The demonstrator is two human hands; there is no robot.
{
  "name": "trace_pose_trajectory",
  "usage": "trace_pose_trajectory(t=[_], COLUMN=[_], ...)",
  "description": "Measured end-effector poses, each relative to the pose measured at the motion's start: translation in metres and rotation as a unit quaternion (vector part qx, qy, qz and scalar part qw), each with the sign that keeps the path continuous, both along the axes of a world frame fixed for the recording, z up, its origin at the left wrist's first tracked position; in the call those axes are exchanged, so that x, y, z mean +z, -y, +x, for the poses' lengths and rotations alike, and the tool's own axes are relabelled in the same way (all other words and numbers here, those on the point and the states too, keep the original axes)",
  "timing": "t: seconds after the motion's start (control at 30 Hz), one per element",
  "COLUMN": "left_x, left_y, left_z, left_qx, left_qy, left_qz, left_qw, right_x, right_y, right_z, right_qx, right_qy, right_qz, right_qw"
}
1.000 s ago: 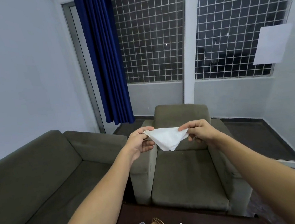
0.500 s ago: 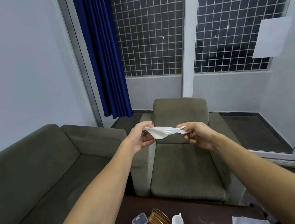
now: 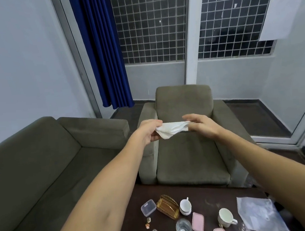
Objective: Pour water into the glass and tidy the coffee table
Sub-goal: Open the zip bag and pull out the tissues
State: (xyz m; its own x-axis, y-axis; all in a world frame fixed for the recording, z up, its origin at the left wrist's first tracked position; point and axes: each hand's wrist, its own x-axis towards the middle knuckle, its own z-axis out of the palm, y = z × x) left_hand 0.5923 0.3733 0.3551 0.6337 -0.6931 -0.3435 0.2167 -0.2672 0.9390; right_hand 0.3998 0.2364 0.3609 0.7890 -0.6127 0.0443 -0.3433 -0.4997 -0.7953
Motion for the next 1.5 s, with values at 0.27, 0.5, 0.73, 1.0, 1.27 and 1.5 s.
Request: trace_pose_trajectory(t=[0.27,0.5,0.73,1.0,1.27,1.5], left_x=[-0.004,-0.030,-0.076,-0.155,-0.260,-0.374], left_y=[0.016,0.011,-0.009,-0.023,-0.017,-0.008], left_z=[-0.015,-0.008,0.008,0.027,0.053,0.066], left_qx=[-0.011,-0.035,-0.112,-0.146,-0.202,-0.240], left_qy=[0.037,0.098,0.250,0.449,0.423,0.414], left_qz=[0.083,0.173,0.127,0.169,0.239,0.288], left_qw=[0.996,0.979,0.953,0.865,0.851,0.829], right_x=[-0.036,-0.065,-0.091,-0.154,-0.260,-0.356], right_y=[-0.031,-0.019,-0.007,-0.025,-0.036,-0.050], right_z=[0.004,0.012,0.032,0.061,0.068,0.072], right_qx=[0.035,-0.027,-0.001,0.027,0.003,-0.018], right_qy=[-0.051,-0.029,-0.101,-0.157,-0.247,-0.298], right_qz=[-0.392,-0.269,-0.153,-0.096,-0.070,-0.078], right_qw=[0.918,0.962,0.983,0.983,0.966,0.951])
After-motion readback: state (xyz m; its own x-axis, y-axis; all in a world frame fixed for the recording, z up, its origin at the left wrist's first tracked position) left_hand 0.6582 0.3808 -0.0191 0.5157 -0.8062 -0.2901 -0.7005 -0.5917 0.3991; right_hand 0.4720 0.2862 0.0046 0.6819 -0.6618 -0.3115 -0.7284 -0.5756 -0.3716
